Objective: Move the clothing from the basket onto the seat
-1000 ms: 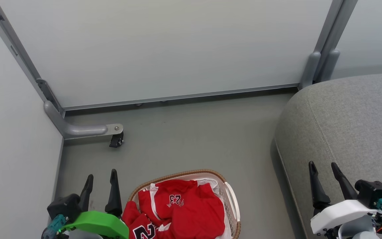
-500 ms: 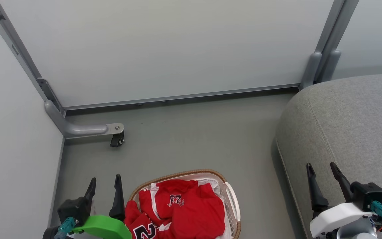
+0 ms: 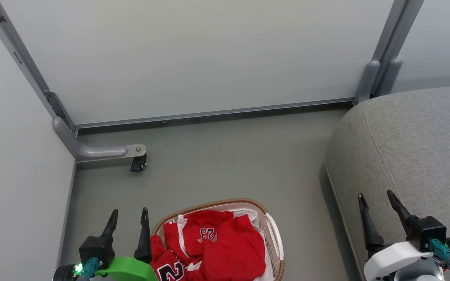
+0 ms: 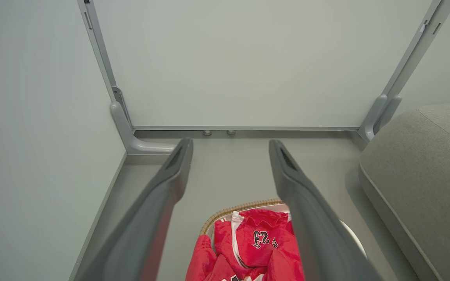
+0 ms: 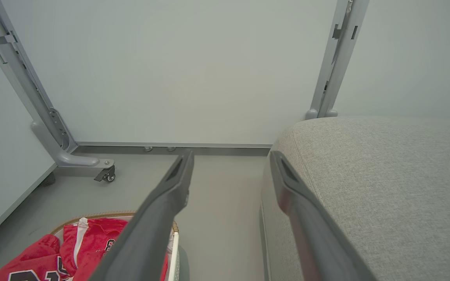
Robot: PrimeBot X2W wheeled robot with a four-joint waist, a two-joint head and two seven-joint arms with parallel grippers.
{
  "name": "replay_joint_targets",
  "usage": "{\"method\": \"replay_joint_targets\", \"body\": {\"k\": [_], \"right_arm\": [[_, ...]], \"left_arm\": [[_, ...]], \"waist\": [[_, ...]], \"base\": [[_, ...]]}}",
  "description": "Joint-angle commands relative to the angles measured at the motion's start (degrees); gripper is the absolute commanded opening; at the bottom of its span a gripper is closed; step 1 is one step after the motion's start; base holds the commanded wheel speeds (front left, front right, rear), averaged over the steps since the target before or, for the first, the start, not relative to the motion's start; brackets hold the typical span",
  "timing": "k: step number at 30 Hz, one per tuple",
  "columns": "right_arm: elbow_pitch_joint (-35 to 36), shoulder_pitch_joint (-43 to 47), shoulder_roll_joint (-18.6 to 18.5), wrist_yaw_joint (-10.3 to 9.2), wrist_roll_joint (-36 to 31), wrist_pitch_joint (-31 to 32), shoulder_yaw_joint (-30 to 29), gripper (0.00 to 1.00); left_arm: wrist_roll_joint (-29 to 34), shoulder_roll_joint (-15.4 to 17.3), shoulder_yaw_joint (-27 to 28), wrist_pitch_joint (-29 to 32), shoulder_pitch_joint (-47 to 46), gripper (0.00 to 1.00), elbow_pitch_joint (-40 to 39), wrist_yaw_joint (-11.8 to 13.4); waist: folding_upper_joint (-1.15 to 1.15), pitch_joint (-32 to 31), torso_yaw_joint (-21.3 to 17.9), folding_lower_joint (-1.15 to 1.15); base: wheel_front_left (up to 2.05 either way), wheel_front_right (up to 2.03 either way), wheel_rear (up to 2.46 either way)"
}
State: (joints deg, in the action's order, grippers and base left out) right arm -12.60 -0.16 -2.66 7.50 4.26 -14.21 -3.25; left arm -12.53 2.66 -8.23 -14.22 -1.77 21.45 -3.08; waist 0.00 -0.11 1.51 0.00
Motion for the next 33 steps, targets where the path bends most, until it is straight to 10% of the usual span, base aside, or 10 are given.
{"method": "replay_joint_targets", "body": {"k": [1,33], "right_arm": [[0.30,0.88,-0.36,-0.02,-1.18,-0.66,-0.02,1.00],[1.00,-0.05,-0.38,-0.02,-3.03,-1.07,-0.04,1.00]], "left_arm": [[1.52,0.36,-0.18,-0.65,0.61,1.00,0.20,0.10],[3.81,0.36,-1.43,-0.95,-0.82,1.00,0.87,-0.40]], "waist": [[0.00,0.01,0.02,0.00],[0.00,1.49,-0.16,0.00]], "base": [[0.00,0.00,0.00],[0.00,0.00,0.00]]}}
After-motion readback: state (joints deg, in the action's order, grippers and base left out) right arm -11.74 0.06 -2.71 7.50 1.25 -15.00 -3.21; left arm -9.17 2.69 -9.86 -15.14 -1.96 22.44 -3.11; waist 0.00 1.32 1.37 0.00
